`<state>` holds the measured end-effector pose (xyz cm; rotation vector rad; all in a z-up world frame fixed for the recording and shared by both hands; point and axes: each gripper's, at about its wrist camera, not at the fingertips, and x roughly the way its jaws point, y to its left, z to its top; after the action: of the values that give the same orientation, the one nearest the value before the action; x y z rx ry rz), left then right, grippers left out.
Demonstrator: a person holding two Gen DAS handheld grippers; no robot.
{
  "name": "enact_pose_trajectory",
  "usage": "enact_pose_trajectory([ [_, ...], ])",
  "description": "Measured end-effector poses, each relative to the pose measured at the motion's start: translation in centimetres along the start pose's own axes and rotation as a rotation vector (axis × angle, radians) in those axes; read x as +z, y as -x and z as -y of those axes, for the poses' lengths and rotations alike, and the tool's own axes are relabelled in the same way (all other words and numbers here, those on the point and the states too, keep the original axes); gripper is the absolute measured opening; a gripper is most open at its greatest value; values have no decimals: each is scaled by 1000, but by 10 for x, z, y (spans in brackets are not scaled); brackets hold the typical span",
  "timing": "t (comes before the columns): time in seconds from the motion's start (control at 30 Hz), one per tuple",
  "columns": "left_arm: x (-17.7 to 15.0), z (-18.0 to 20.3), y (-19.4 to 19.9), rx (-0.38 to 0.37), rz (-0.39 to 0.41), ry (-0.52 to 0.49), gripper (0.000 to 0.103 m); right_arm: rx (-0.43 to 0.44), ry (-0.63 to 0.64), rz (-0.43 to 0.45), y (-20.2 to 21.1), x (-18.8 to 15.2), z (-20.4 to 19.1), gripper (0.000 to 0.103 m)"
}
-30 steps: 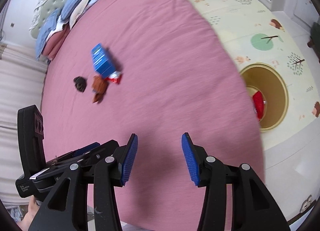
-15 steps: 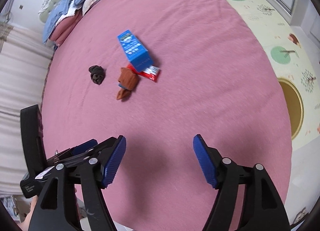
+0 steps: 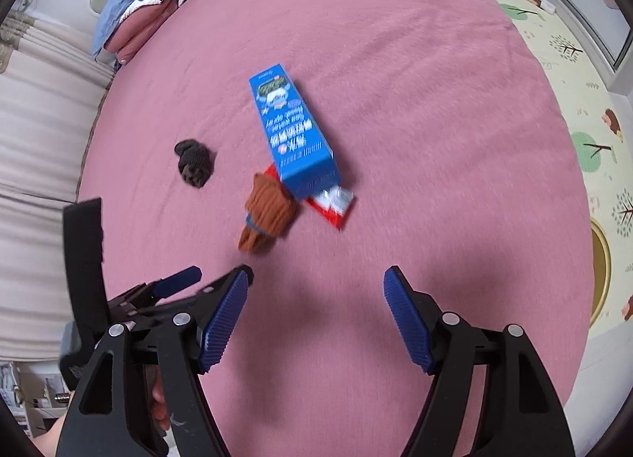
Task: Collect trash
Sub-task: 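Grasp the brown sock with the left tool while the right tool grasps the blue nasal spray box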
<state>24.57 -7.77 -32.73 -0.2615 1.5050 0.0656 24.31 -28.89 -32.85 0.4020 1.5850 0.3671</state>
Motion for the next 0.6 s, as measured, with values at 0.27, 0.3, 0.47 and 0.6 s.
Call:
enact_pose_trajectory([
  [0.27, 34, 1, -34, -19, -13, -23, 85, -5, 8, -16, -30, 49, -1, 69],
  [0.3, 37, 2, -38, -21, -10, -27, 84, -6, 11, -15, -33, 55, -1, 69],
  [0.47, 49, 3, -51, -38, -11, -29, 69, -16, 38, -23, -51, 82, -7, 70],
  [0.6, 53, -8, -57, -93, -23, 28, 55, -21, 56, -56, -69, 96, -14, 70],
])
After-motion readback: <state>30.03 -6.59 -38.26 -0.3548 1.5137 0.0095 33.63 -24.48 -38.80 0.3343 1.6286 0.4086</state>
